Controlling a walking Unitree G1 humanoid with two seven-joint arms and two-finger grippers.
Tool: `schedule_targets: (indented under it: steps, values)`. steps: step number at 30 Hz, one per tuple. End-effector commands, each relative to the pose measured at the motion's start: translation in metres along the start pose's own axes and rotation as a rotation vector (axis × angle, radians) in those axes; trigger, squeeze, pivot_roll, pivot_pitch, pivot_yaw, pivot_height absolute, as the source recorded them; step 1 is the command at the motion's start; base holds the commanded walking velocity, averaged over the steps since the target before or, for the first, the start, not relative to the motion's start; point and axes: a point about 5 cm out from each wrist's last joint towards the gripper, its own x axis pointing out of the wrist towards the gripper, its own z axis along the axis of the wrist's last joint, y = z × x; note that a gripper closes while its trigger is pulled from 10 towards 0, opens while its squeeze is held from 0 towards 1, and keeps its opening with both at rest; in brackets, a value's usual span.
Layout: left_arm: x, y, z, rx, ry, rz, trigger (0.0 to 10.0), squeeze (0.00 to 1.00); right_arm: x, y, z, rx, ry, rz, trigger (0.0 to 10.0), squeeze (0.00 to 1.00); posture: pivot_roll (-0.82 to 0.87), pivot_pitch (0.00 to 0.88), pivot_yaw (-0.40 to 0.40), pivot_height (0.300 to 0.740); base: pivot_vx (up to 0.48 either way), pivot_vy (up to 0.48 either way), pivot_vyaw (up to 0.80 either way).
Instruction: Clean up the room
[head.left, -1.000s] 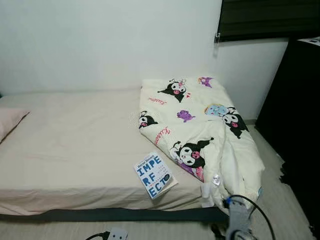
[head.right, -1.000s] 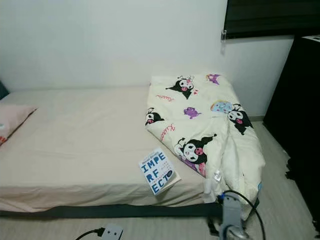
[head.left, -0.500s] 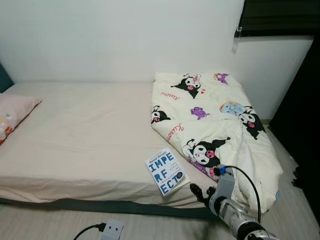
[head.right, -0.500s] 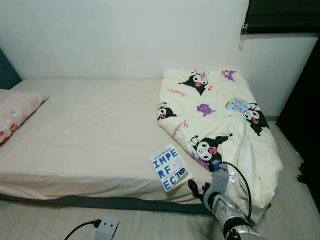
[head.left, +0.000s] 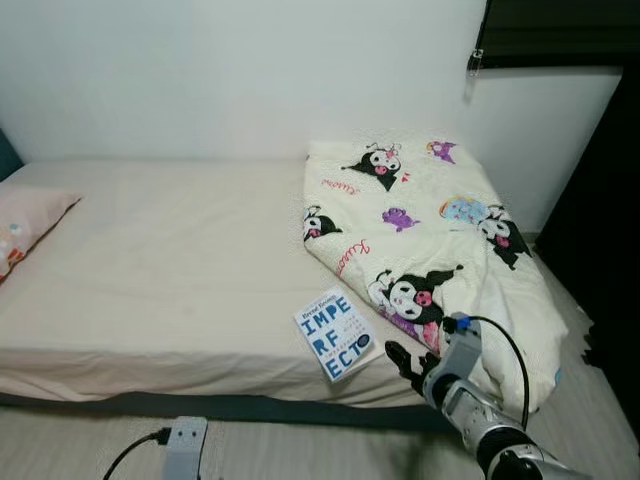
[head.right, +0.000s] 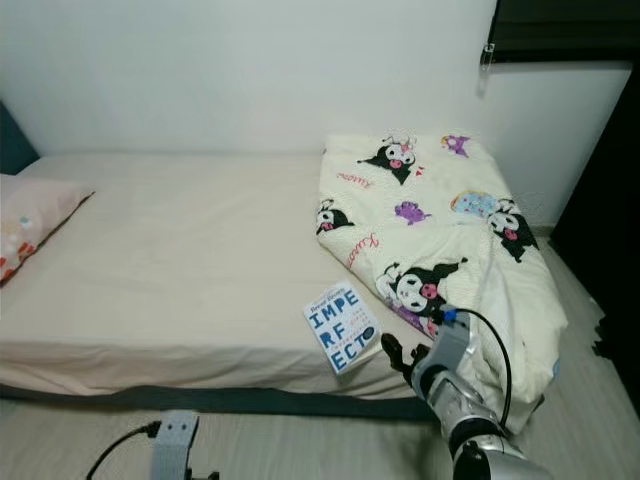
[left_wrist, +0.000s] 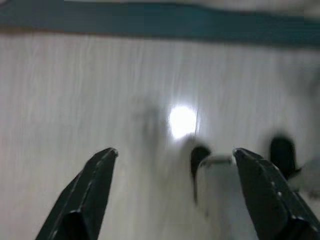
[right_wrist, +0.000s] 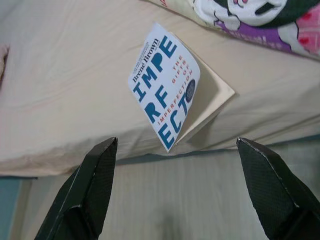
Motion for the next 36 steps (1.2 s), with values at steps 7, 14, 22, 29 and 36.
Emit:
schedule_targets:
  steps: [7, 14, 22, 29, 36]
  values:
    - [0.003, -0.002, 0.024, -0.068, -0.104, -0.034, 10.0, 0.0, 0.002, 0.002, 0.011, 0.071, -0.043, 0.007, 10.0, 0.0, -0.14, 0.014, 0.062, 0.6, 0.0, 0.0, 0.0]
    - [0.002, -0.002, 0.022, -0.064, -0.117, -0.05, 10.0, 0.0, 0.006, 0.01, 0.024, 0.097, -0.09, 0.048, 10.0, 0.0, -0.13, 0.029, 0.073, 0.58, 0.0, 0.0, 0.0]
    - [-0.005, 0.006, 0.0, -0.039, -0.096, -0.063, 10.0, 0.0, 0.015, 0.04, 0.038, 0.144, -0.132, 0.197, 10.0, 0.0, -0.07, 0.106, 0.095, 0.545, 0.0, 0.0, 0.0]
    - [-0.012, 0.014, -0.016, -0.025, -0.101, -0.07, 10.0, 0.0, 0.021, 0.066, 0.036, 0.144, -0.113, 0.343, 10.0, 0.0, -0.02, 0.192, 0.102, 0.515, 0.0, 0.0, 0.0]
    - [-0.021, 0.017, -0.034, 0.01, -0.097, -0.094, 10.0, 0.0, 0.026, 0.096, 0.031, 0.112, -0.068, 0.463, 10.0, 0.0, 0.01, 0.266, 0.104, 0.485, 0.0, 0.0, 0.0]
